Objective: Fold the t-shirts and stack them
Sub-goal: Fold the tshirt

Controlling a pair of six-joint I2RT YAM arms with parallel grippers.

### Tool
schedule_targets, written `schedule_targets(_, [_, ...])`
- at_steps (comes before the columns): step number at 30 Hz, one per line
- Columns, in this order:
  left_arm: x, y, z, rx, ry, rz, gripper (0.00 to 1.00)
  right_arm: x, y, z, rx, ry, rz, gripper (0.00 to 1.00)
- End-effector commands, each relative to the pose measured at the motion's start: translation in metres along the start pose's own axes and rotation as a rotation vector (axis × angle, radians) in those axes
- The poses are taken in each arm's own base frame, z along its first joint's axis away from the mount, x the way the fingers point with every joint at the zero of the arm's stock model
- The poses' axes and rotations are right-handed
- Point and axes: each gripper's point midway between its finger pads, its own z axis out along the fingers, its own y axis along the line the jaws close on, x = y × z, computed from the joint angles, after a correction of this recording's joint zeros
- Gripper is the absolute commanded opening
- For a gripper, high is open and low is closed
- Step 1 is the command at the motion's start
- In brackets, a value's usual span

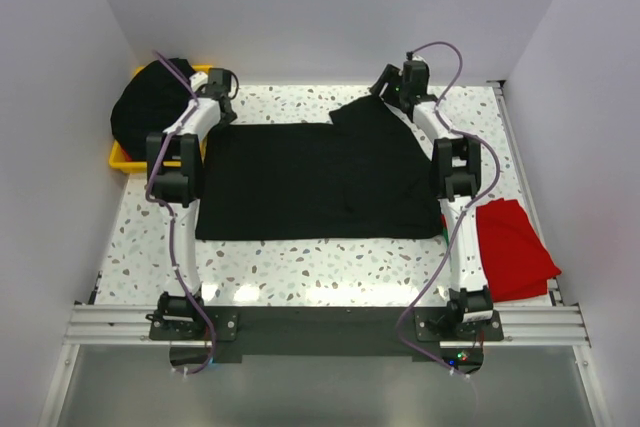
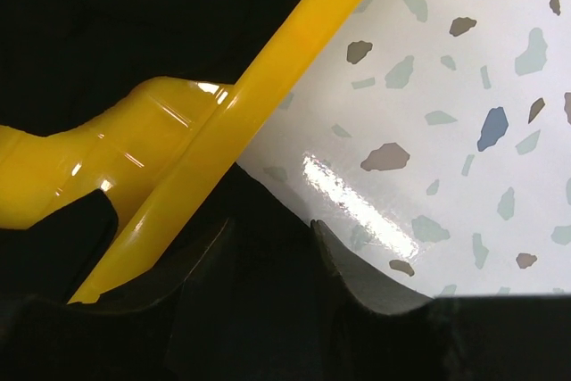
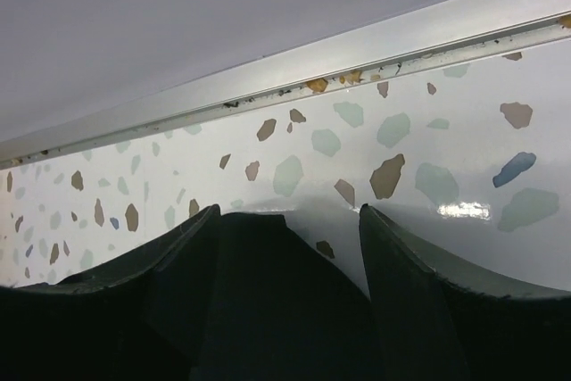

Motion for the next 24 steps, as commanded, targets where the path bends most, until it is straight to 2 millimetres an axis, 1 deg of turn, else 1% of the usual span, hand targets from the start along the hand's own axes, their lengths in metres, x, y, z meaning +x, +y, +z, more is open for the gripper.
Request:
schedule_targets(1, [-0.003, -0.001, 0.007, 0.002, -0.027, -0.012, 0.43, -0.017, 0.019, 0.003, -0.068, -0.053, 0.030, 0.66])
schedule_targets(4, [-0.003, -0.003, 0.006, 0.009, -0.026, -0.014, 0.43, -0.015, 0.020, 0.005, -0.081, -0.051, 0.055, 0.61])
schedule_targets(5, [-0.002, -0.003, 0.007, 0.011, -0.023, -0.015, 0.43, -0.012, 0.020, 0.005, -0.089, -0.042, 0.063, 0.54])
schedule_targets(7, [-0.002, -0.004, 0.007, 0.015, -0.023, -0.016, 0.42, -0.012, 0.024, 0.004, -0.105, -0.042, 0.084, 0.46])
schedule_targets(8, [-0.002, -0.004, 0.007, 0.016, -0.022, -0.015, 0.42, -0.010, 0.025, 0.003, -0.107, -0.034, 0.087, 0.40])
schedule_targets(10, [-0.002, -0.003, 0.007, 0.011, -0.021, -0.016, 0.42, -0.008, 0.024, 0.001, -0.109, -0.028, 0.094, 0.36])
schedule_targets(11, [-0.001, -0.002, 0.007, 0.010, -0.020, -0.015, 0.42, -0.007, 0.024, -0.003, -0.106, -0.024, 0.095, 0.31])
schedule_targets(14, [-0.002, -0.001, 0.005, 0.008, -0.024, -0.017, 0.42, -0.004, 0.021, -0.008, -0.092, -0.026, 0.096, 0.23])
schedule_targets(15, [-0.002, -0.001, 0.006, 0.006, -0.024, -0.018, 0.41, -0.014, 0.022, -0.013, -0.093, -0.046, 0.098, 0.21])
schedule_targets(16, [-0.002, -0.001, 0.005, 0.006, -0.024, -0.018, 0.41, -0.016, 0.021, -0.014, -0.089, -0.051, 0.100, 0.17])
schedule_targets(17, [-0.001, -0.001, 0.005, 0.006, -0.020, -0.018, 0.40, -0.011, 0.016, -0.015, -0.075, -0.042, 0.108, 0.15])
schedule_targets(18, [-0.001, 0.000, 0.005, 0.005, -0.018, -0.016, 0.39, -0.020, 0.019, -0.020, -0.081, -0.060, 0.108, 0.13])
schedule_targets(19, [-0.001, 0.000, 0.004, 0.004, -0.019, -0.018, 0.39, -0.024, 0.015, -0.022, -0.074, -0.067, 0.118, 0.11])
schedule_targets(20, [-0.001, 0.000, 0.004, 0.003, -0.018, -0.019, 0.39, -0.024, 0.011, -0.024, -0.067, -0.067, 0.125, 0.07])
schedule_targets(21, [-0.002, 0.000, 0.003, 0.006, -0.021, -0.024, 0.39, -0.030, 0.012, -0.028, -0.071, -0.079, 0.127, 0.05])
schedule_targets(22, [-0.003, -0.001, 0.002, 0.009, -0.023, -0.025, 0.38, -0.035, 0.008, -0.030, -0.067, -0.087, 0.139, 0.01])
schedule_targets(24, [-0.003, -0.003, 0.002, 0.018, -0.022, -0.029, 0.38, -0.036, 0.003, -0.033, -0.060, -0.089, 0.145, 0.00])
